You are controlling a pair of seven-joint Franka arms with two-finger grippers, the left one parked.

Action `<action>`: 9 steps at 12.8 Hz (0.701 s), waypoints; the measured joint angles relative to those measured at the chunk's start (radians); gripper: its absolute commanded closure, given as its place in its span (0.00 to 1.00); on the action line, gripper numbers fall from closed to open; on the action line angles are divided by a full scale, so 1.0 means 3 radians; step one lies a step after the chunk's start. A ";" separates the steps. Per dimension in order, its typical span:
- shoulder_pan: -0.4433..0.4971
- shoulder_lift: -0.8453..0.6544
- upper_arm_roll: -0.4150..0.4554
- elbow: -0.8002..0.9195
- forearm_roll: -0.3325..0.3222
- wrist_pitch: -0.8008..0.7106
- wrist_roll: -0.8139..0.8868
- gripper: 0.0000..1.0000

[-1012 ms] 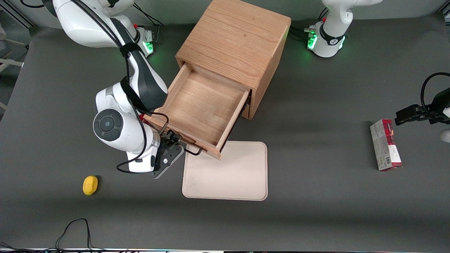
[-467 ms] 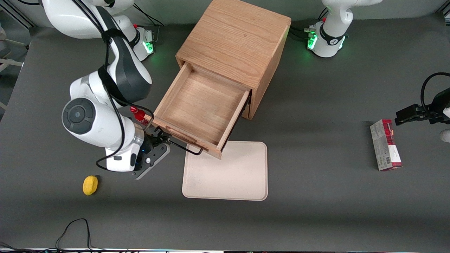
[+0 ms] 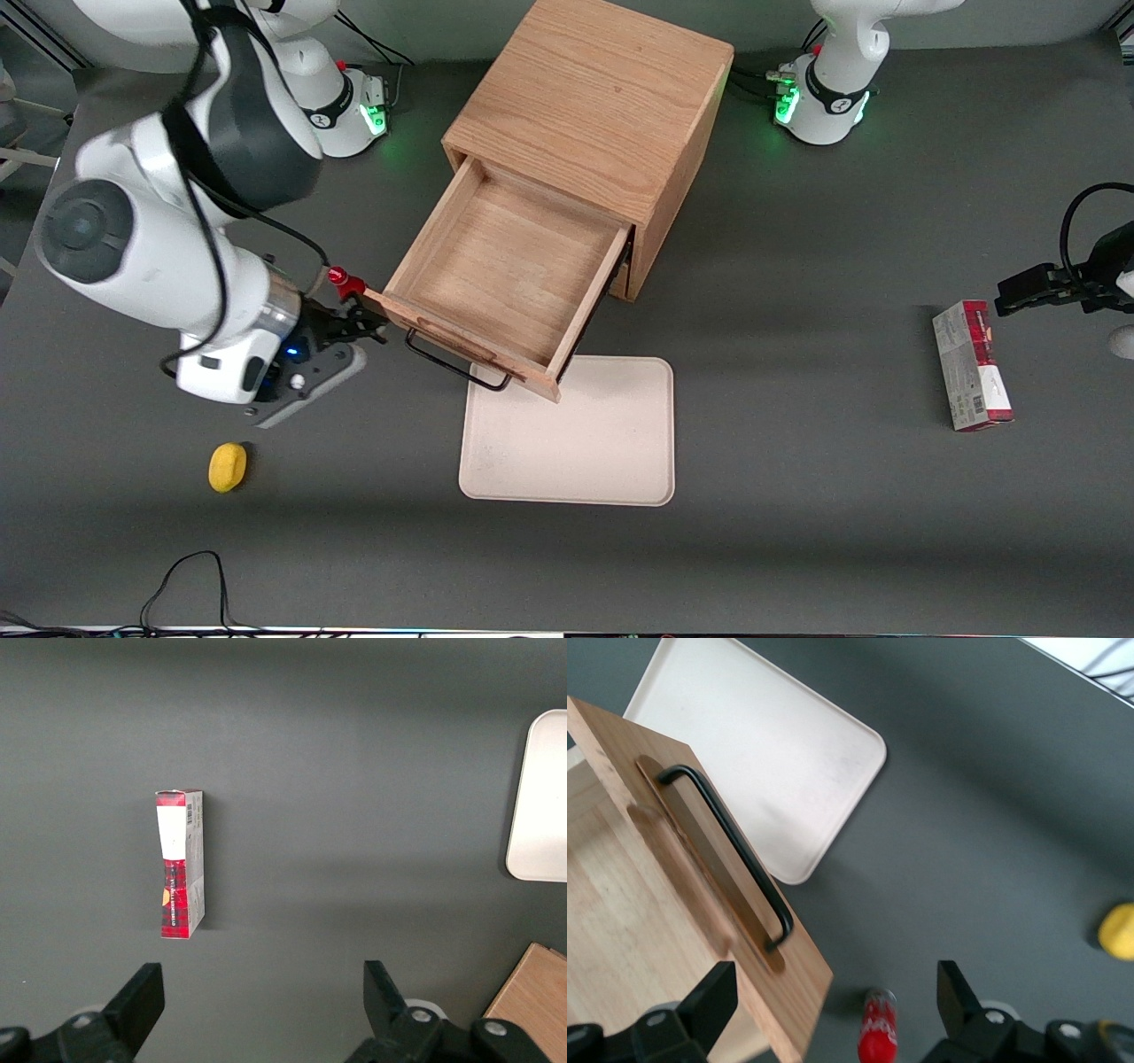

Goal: Open upper drawer

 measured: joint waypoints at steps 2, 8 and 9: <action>-0.0005 -0.0121 -0.0141 -0.0001 0.0000 -0.0154 0.0039 0.00; -0.0018 -0.0350 -0.0429 -0.0080 -0.0004 -0.0489 0.0332 0.00; -0.0060 -0.0408 -0.0448 -0.0159 -0.0022 -0.0484 0.0345 0.00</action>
